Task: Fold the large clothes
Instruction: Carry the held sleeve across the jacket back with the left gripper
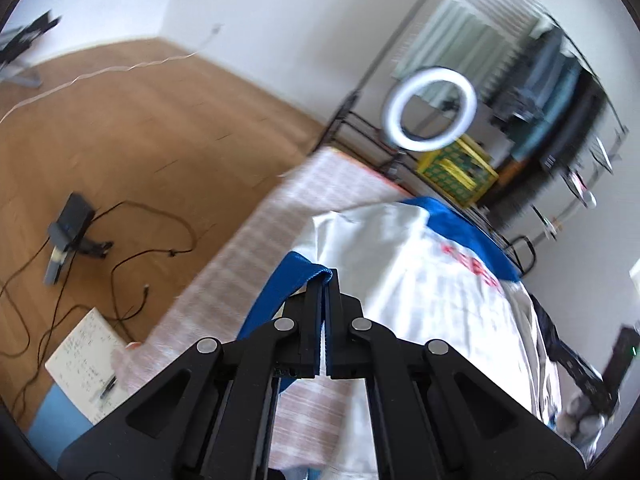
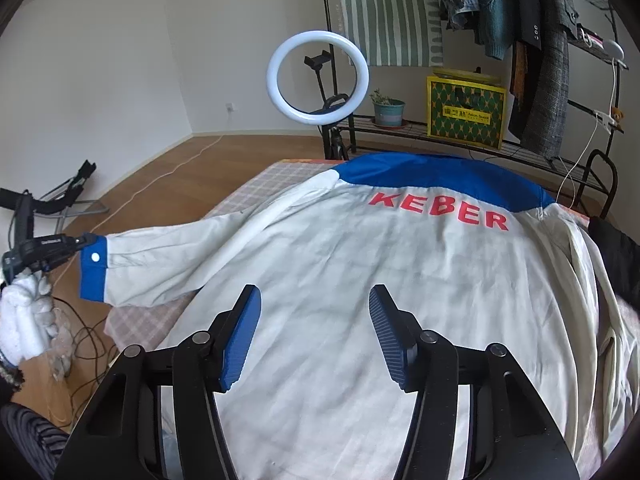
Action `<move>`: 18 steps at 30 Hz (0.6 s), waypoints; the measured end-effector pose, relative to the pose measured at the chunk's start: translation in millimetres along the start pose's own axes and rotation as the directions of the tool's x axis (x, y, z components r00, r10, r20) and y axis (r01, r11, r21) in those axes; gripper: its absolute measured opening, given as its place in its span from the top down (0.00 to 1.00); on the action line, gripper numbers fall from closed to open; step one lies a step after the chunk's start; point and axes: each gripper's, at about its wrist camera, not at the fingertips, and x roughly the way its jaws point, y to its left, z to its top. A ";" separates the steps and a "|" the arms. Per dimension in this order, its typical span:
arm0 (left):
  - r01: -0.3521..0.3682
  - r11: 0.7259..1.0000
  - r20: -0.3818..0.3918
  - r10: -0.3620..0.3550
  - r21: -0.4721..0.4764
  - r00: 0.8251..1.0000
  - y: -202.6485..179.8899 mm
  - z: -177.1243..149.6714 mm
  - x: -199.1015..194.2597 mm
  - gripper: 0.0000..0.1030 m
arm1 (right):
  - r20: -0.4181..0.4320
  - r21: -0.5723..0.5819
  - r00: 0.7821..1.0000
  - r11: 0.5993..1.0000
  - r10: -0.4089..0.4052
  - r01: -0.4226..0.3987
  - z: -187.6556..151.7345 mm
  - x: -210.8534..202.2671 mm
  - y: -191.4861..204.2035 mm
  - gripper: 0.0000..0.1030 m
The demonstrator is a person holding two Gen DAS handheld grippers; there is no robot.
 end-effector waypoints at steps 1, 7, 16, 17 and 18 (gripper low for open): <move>0.017 0.999 0.001 -0.017 0.033 1.000 -15.8 -4.7 -4.8 1.00 | -0.003 0.007 1.000 1.000 -0.001 0.001 -0.3 0.3 -1.9 0.47; 0.143 0.956 -0.054 -0.133 0.258 0.990 -109.5 -69.0 -36.0 1.00 | -0.025 0.062 1.000 0.998 0.006 -0.004 0.6 4.1 -17.6 0.53; 0.225 0.922 -0.276 -0.139 0.314 0.951 -137.3 -155.0 -23.6 1.00 | -0.090 0.125 0.994 0.991 0.064 -0.052 5.2 36.3 -37.6 0.53; 0.218 0.916 -0.282 -0.123 0.336 0.951 -139.3 -158.9 -22.5 1.00 | -0.100 0.134 0.992 0.989 0.076 -0.062 5.3 41.9 -40.2 0.53; 0.215 0.909 -0.284 -0.113 0.358 0.952 -142.4 -162.6 -22.5 1.00 | -0.112 0.143 0.990 0.987 0.091 -0.075 5.0 46.5 -42.0 0.53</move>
